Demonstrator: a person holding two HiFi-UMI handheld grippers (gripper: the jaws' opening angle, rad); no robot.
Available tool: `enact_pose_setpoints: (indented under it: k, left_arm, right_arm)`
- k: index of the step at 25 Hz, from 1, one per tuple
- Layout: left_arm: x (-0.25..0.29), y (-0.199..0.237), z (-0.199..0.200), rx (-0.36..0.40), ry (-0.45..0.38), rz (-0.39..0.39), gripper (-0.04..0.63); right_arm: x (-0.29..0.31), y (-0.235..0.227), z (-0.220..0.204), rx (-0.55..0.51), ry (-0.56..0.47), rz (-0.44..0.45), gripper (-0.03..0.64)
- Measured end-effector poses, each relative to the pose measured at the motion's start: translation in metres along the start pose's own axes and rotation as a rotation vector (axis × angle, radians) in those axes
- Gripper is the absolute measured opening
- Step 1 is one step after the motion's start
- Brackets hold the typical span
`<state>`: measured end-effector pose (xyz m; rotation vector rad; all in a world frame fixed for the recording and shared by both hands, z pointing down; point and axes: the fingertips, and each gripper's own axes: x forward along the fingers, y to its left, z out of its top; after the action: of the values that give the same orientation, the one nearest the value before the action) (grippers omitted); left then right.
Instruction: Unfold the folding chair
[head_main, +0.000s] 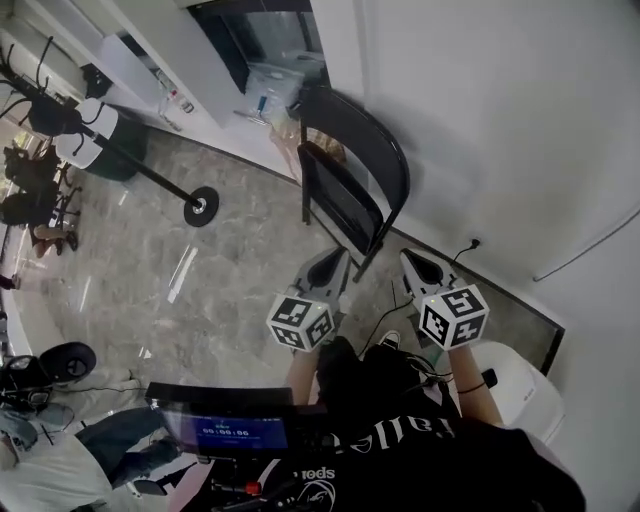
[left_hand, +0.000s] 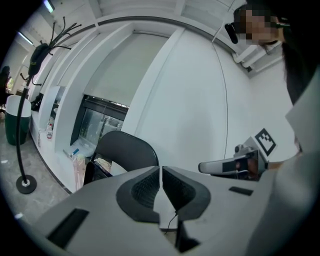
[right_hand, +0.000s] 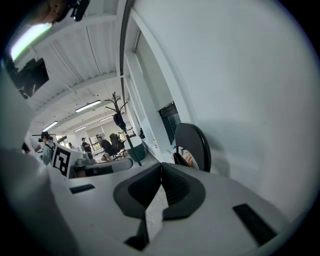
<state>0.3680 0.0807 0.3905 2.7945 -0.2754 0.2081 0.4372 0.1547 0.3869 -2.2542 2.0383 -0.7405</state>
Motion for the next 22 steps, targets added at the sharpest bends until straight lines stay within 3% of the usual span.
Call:
enact_pose_setpoints:
  k: [4,10,22]
  left_arm:
    - [0.015,0.015,-0.007,0.01,0.041,0.032,0.005]
    - [0.044,0.048,-0.014,-0.047,0.084,0.037,0.006]
    - [0.12,0.169,-0.025,-0.221,0.122,0.02,0.079]
  right_arm:
    - [0.02,-0.018,0.005,-0.003,0.032,0.015,0.015]
    - [0.051,-0.045,0.029,0.028,0.052,0.024,0.015]
    - [0.165,-0.087,0.109,-0.126,0.091,-0.048,0.026]
